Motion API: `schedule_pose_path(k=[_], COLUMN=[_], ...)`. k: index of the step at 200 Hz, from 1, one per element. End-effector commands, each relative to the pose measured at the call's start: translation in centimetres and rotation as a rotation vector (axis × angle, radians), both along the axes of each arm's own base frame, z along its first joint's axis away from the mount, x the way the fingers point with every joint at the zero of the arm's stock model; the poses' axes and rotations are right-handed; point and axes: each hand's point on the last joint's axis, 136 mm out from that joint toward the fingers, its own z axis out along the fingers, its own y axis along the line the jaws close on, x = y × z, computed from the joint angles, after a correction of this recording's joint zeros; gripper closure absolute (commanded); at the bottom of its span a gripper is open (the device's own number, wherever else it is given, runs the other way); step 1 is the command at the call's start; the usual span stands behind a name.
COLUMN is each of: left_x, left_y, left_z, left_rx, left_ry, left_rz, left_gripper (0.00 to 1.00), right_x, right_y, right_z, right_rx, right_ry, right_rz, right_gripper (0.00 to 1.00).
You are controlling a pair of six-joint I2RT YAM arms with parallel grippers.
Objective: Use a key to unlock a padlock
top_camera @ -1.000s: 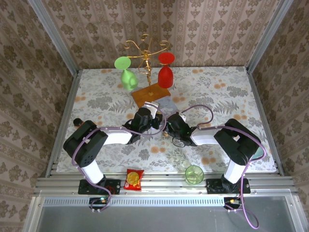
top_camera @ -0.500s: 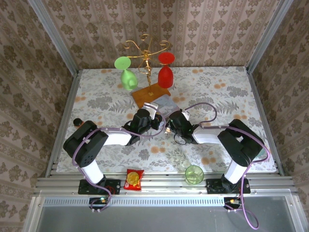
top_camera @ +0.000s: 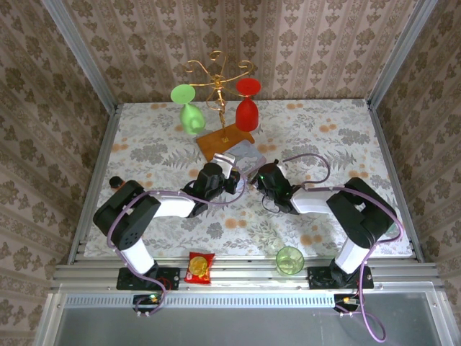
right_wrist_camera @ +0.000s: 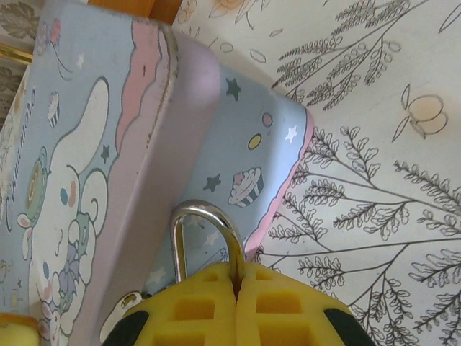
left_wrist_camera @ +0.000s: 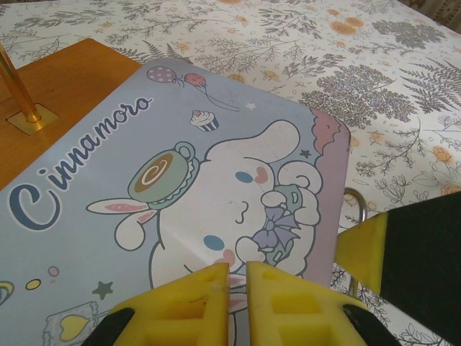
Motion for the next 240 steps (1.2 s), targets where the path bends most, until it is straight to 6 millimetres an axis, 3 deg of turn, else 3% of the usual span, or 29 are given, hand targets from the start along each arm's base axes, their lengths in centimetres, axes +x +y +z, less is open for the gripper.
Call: schedule_pose_path(k=[1, 46, 82, 118, 122, 159, 180, 213, 240], left_x=[-2.7, -2.7, -2.6, -2.1, -2.0, -1.0, -0.6, -0.6, -1.1], left_y=[3.6, 3.8, 3.8, 4.4, 4.5, 5.5, 5.6, 5.5, 5.1], left_z=[-7.2, -6.9, -6.3, -5.9, -5.9, -4.4, -2.9, -0.5, 0.7], left_rx=[0.195, 0.200, 0.198, 0.233, 0.236, 0.219, 0.219, 0.208, 0.214], left_ry=[0.189, 0.182, 0.174, 0.158, 0.157, 0.148, 0.120, 0.088, 0.061], left_rz=[0.020, 0.029, 0.028, 0.046, 0.049, 0.083, 0.094, 0.090, 0.078], left_gripper=[0.86, 0.85, 0.85, 0.84, 0.83, 0.80, 0.72, 0.55, 0.44], right_x=[0.5, 0.3, -0.9, -2.5, -2.6, -4.7, -6.0, -7.9, -7.8], right_y=[-1.9, -2.2, -3.9, -7.3, -7.9, -13.2, -15.4, -17.1, -16.5], right_z=[1.2, 0.9, 1.7, 2.3, 3.1, 5.0, 5.2, 3.0, 0.9], right_rx=[-0.013, 0.009, -0.065, -0.121, -0.123, -0.359, -0.452, -0.539, -0.523], right_ry=[-0.038, -0.028, -0.040, 0.010, 0.002, 0.078, 0.180, 0.387, 0.448], right_rz=[-0.078, -0.081, -0.076, 0.001, 0.007, 0.069, 0.133, 0.231, 0.278], right_gripper=[1.00, 1.00, 1.00, 1.00, 1.00, 1.00, 1.00, 1.00, 1.00])
